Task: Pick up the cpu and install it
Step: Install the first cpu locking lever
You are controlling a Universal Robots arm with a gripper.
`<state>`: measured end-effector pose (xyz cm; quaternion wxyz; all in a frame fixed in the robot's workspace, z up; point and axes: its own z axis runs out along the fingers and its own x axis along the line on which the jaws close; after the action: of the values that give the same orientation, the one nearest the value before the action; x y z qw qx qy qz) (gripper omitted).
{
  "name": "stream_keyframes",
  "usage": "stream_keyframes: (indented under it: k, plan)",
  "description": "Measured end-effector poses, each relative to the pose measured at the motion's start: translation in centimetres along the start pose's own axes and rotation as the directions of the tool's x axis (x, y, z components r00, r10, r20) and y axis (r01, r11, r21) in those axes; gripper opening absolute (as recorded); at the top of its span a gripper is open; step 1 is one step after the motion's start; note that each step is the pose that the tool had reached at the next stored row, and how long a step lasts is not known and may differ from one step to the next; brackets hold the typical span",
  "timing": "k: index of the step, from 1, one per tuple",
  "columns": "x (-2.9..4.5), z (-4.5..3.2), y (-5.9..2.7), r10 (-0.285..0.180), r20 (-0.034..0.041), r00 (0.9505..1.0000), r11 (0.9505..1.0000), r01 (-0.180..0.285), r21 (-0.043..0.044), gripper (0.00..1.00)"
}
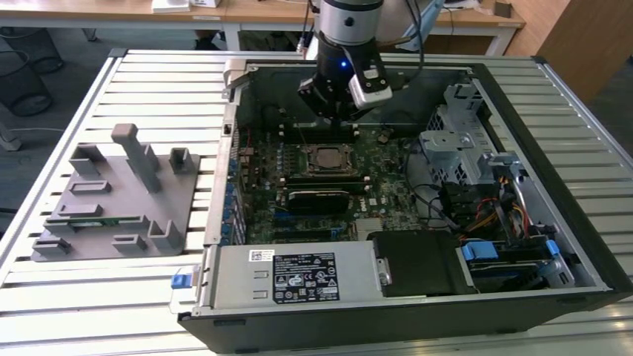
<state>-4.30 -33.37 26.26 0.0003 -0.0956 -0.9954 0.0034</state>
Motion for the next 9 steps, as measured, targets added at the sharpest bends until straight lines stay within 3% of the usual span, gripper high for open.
stream_keyframes:
  k: [5, 9]
  plan:
    - [0.00, 0.07, 0.00, -0.090, 0.0006, 0.9960, 0.9960, 0.090, 0.0000, 0.11]
    - [0.00, 0.13, 0.00, -0.163, 0.0012, 0.9867, 0.9867, 0.163, 0.0000, 0.11]
